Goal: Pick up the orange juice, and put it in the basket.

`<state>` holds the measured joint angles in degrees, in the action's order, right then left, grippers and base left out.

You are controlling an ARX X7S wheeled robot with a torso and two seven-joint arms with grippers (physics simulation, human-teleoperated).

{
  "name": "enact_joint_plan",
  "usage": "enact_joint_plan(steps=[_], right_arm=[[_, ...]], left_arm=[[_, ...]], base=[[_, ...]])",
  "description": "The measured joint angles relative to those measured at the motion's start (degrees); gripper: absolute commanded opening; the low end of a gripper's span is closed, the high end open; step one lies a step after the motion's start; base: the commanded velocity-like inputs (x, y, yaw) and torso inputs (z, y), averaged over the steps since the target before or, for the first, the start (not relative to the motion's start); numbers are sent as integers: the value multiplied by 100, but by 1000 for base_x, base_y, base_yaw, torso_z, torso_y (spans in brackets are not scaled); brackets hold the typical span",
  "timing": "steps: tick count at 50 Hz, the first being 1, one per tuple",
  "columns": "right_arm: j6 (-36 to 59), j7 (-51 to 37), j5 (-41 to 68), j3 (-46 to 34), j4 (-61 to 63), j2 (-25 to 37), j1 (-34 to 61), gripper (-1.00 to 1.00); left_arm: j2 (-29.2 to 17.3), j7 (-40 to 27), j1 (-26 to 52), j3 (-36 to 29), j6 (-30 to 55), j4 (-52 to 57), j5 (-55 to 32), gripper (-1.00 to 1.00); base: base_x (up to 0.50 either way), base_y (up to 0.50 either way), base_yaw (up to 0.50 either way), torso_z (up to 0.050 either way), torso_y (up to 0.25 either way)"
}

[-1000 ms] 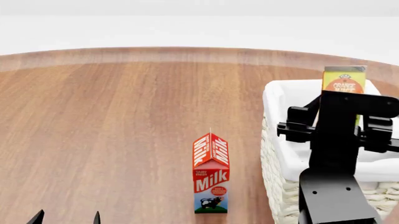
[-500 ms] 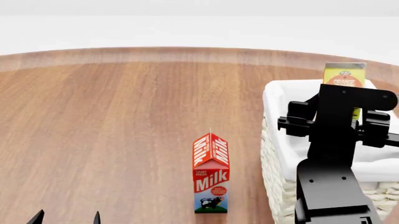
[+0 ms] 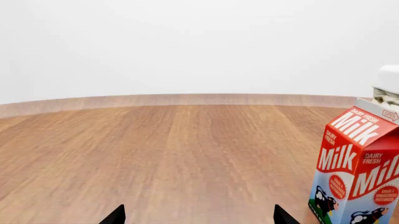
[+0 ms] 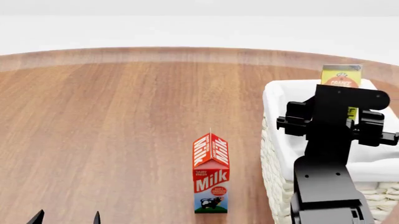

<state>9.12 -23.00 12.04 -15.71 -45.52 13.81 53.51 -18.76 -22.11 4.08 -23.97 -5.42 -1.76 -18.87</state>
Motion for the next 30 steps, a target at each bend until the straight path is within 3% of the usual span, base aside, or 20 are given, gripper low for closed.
enact_joint_plan(steps=[16,30], right_arm=[[-1385,147,-126,-33,-2104,-247,727,-100],[-1964,197,-246,17,-2834,-353,890,-100]], left_arm=[[-11,-14,5,-17,-7,-2,-12,100],[-21,-25,10,-32,-13,-4,-21,100]], base=[[0,0,0,0,1],[0,0,0,1,1]])
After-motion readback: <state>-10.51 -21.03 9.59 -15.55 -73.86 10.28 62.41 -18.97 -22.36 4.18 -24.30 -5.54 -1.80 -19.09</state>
